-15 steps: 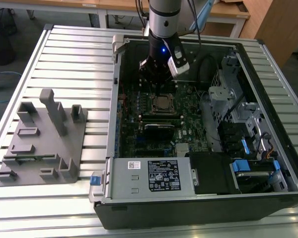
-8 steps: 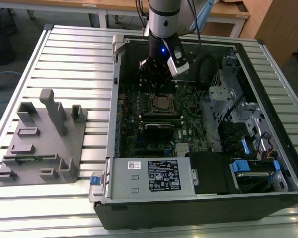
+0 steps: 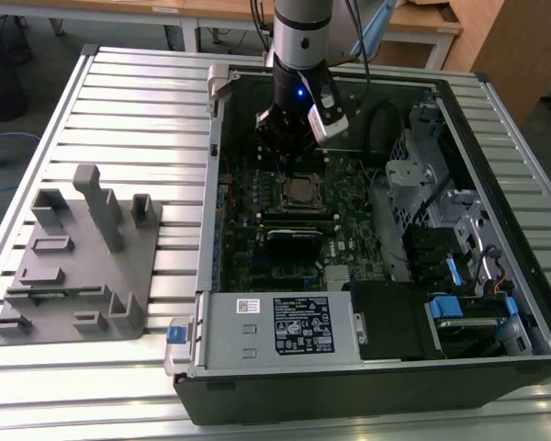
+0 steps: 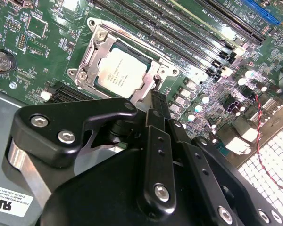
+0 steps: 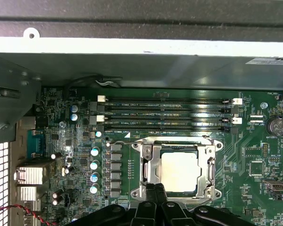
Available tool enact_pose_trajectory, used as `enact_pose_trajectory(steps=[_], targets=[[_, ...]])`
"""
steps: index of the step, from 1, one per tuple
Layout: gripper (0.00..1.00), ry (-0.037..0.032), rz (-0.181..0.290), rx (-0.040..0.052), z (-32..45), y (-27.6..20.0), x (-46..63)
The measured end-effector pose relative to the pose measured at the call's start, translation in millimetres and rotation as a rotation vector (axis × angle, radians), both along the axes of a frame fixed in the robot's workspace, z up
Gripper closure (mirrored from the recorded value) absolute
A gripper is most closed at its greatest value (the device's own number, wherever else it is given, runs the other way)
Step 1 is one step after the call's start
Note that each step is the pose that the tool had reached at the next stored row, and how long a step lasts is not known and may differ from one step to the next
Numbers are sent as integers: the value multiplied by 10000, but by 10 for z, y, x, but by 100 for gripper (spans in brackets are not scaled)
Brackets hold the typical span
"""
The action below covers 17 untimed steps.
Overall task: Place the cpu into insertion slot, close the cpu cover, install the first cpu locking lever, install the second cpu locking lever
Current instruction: 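Install the first cpu locking lever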
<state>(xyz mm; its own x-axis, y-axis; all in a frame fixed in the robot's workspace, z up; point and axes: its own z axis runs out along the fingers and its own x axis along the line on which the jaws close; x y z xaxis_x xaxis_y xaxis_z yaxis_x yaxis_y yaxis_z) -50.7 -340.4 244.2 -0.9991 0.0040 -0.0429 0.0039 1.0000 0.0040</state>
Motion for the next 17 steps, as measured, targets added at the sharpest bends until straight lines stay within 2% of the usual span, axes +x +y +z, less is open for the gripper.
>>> enact_pose_trajectory(steps=[17], targets=[[89,3,0,-6,42,0,0]])
